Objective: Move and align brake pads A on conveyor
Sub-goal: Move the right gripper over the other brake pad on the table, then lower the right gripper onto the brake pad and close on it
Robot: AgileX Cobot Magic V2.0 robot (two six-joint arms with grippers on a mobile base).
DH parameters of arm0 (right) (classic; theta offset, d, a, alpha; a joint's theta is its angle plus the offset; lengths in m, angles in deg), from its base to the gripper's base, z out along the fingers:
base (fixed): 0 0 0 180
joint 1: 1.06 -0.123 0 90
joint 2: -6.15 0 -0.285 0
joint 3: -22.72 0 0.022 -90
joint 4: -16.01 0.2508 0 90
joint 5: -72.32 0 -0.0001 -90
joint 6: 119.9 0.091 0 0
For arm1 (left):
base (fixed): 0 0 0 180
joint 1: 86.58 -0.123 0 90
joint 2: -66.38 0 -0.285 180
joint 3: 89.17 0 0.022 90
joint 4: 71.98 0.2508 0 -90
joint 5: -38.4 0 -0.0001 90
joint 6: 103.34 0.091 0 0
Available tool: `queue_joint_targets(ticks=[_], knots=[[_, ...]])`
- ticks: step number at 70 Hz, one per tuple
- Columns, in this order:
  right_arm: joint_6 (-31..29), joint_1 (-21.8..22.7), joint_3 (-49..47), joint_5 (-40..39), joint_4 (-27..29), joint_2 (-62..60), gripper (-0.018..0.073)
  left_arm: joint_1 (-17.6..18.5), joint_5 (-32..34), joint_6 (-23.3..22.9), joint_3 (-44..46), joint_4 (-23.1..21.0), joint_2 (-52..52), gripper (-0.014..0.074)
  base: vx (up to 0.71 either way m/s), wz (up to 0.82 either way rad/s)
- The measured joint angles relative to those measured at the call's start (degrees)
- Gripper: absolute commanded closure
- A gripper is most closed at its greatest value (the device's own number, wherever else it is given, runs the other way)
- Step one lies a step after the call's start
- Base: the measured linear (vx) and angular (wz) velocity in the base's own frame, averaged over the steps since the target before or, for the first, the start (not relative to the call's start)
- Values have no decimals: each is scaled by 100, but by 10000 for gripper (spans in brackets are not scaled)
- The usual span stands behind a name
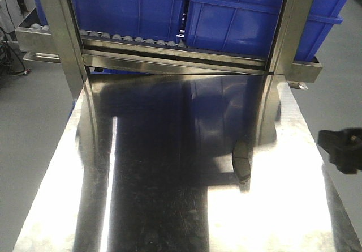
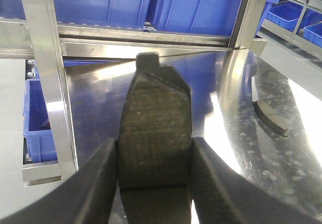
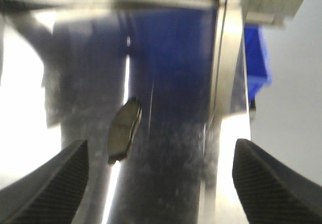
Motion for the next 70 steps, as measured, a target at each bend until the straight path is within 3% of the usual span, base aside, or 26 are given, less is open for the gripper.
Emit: queue_joint_targets(ticks=[17,37,70], knots=[[27,0,-1251,1505,12,1904,0,0,0,0,0,0,0,603,0,0],[263,-39,-1901,2022,1,3463,0,0,0,0,0,0,0,603,0,0],[1579,-1342,-3131,2078,-247,5228,0,0,0,5,0,2,0,603,0,0]])
